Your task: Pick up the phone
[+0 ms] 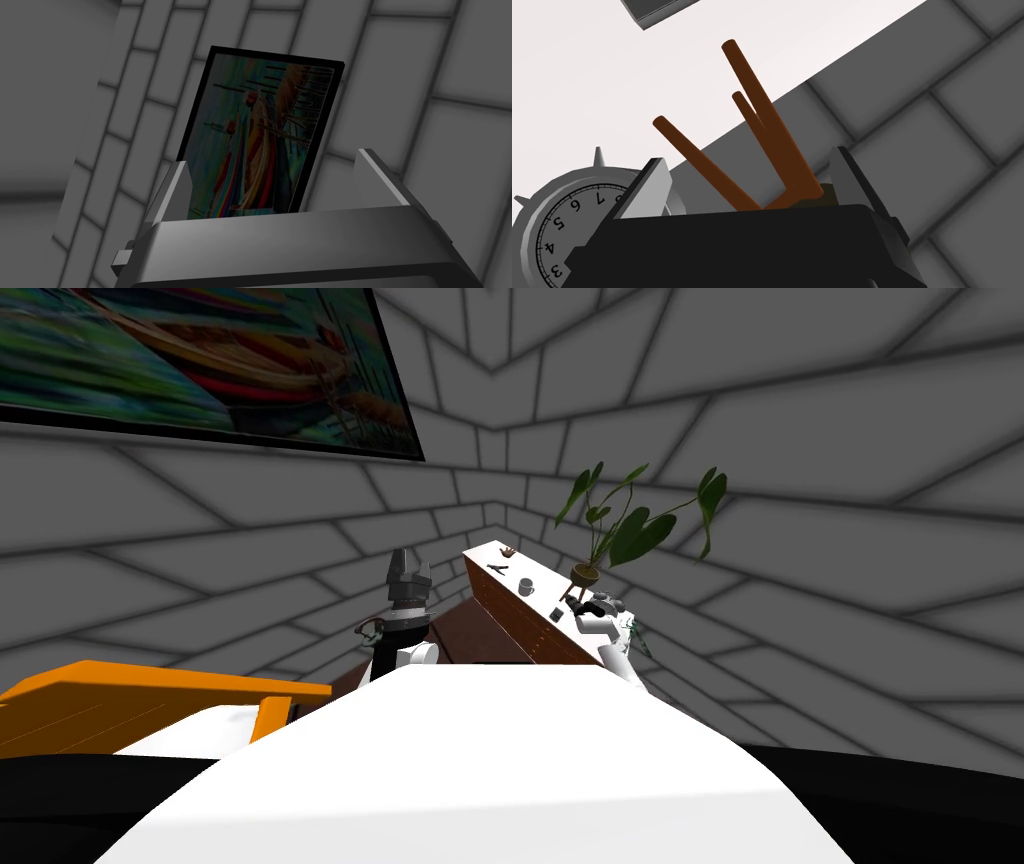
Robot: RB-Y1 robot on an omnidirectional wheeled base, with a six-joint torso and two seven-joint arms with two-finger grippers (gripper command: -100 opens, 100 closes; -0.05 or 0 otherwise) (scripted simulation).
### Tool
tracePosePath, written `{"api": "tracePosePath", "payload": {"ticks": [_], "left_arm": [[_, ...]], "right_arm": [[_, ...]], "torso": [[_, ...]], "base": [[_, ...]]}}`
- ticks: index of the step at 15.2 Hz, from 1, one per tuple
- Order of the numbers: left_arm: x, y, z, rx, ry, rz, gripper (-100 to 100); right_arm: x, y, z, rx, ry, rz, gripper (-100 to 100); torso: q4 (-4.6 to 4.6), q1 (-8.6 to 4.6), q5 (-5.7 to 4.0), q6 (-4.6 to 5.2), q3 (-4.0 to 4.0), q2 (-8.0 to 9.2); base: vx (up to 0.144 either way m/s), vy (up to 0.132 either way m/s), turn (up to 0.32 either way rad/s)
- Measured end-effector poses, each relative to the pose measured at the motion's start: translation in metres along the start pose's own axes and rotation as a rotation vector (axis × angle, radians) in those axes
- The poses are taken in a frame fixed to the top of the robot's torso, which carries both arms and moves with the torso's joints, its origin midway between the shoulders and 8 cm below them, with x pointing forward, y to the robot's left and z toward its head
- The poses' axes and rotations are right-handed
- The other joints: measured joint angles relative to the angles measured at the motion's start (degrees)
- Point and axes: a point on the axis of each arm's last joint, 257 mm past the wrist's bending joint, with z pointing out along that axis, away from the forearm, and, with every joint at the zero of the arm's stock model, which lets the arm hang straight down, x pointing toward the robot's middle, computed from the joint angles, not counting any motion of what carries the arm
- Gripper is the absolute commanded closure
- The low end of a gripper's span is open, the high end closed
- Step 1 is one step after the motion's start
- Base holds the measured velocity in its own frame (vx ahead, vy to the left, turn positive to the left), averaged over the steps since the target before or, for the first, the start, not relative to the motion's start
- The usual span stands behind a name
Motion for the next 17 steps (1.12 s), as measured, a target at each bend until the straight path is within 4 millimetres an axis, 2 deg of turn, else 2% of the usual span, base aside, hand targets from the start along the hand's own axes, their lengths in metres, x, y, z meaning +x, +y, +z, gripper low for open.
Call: {"api": "tracePosePath", "payload": {"ticks": [8,17], "left_arm": [[0.000,0.000,0.000,0.000,0.000,0.000,0],[0.000,0.000,0.000,0.000,0.000,0.000,0]], "right_arm": [[0.019,-0.026,0.013,0.140,0.106,-0.065,-100],[0.043,-0.054,0.016,0.280,0.238,-0.131,-100]], "torso": [[0.00,0.01,0.00,-0.01,0.00,-0.01],[0.00,0.01,0.00,0.00,0.00,0.00]], "base": [[0.015,-0.001,0.034],[0.016,-0.001,0.038]]}}
